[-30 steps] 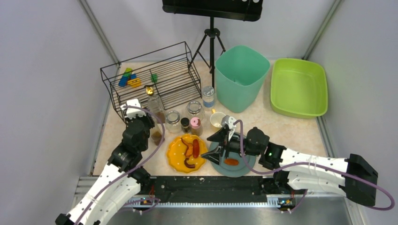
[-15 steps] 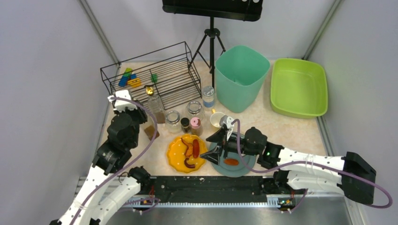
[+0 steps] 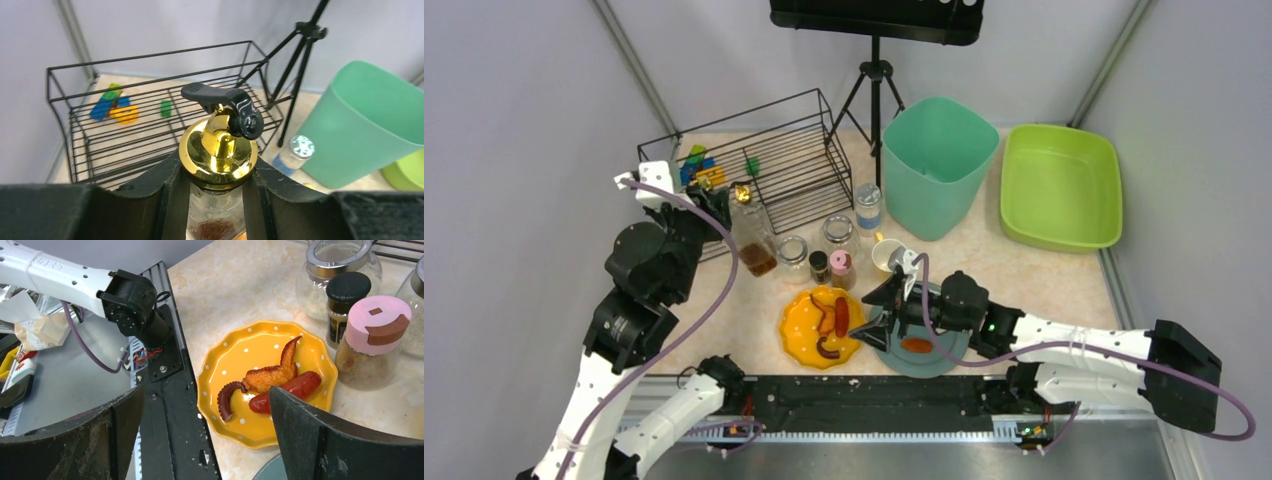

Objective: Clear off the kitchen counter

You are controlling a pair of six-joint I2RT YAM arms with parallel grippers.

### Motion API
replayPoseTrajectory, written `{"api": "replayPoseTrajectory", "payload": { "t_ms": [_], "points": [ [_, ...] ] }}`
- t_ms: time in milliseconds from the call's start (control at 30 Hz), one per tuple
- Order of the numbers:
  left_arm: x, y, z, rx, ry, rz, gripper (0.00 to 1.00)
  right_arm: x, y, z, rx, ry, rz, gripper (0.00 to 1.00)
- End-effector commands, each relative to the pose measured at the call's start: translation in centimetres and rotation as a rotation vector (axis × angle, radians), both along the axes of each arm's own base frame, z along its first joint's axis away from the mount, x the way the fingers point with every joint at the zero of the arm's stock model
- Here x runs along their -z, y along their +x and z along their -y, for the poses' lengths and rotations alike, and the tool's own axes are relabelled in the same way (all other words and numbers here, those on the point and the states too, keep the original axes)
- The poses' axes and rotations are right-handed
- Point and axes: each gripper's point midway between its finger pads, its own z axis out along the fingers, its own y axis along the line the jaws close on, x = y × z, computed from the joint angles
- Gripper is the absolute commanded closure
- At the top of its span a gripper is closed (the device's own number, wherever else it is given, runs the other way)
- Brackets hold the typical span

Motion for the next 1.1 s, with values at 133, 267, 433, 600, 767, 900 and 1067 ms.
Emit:
{"api": "replayPoseTrajectory", "payload": {
  "t_ms": [133, 267, 433, 600, 767, 900, 1067],
  "points": [
    [-6.7, 1.7, 4.7, 0.192, -0.118, 0.142, 1.0, -1.4, -0.5, -0.7, -0.022, 0.058, -0.001, 0.07],
    [-7.5, 3.6, 6.4, 0.228, -0.109, 0.146, 1.0, -0.9, -0.5, -0.5, -0.019, 0.044, -0.013, 0.07],
    [-9.1, 6.2, 7.3, 0.204, -0.076, 0.175, 1.0, -0.5, -0.5, 0.0, -0.001, 0.026, -0.019, 0.07],
    [-10.8, 8.8, 8.0, 0.174, -0.036, 0.197, 1.0, 0.2, -0.7, 1.1, 0.019, 0.002, -0.032, 0.07],
    [-12.6, 11.0, 9.1, 0.174, -0.029, 0.237, 1.0, 0.9, -0.9, 2.2, 0.044, 0.005, -0.048, 0.07],
    [-13.4, 12.9, 9.9, 0.162, -0.012, 0.273, 1.0, 1.3, -0.8, 2.8, 0.066, -0.002, -0.05, 0.07],
    [-14.3, 15.1, 9.6, 0.089, 0.014, 0.347, 1.0, 1.2, -1.0, 3.2, 0.067, -0.002, -0.056, 0.07]
  ]
}}
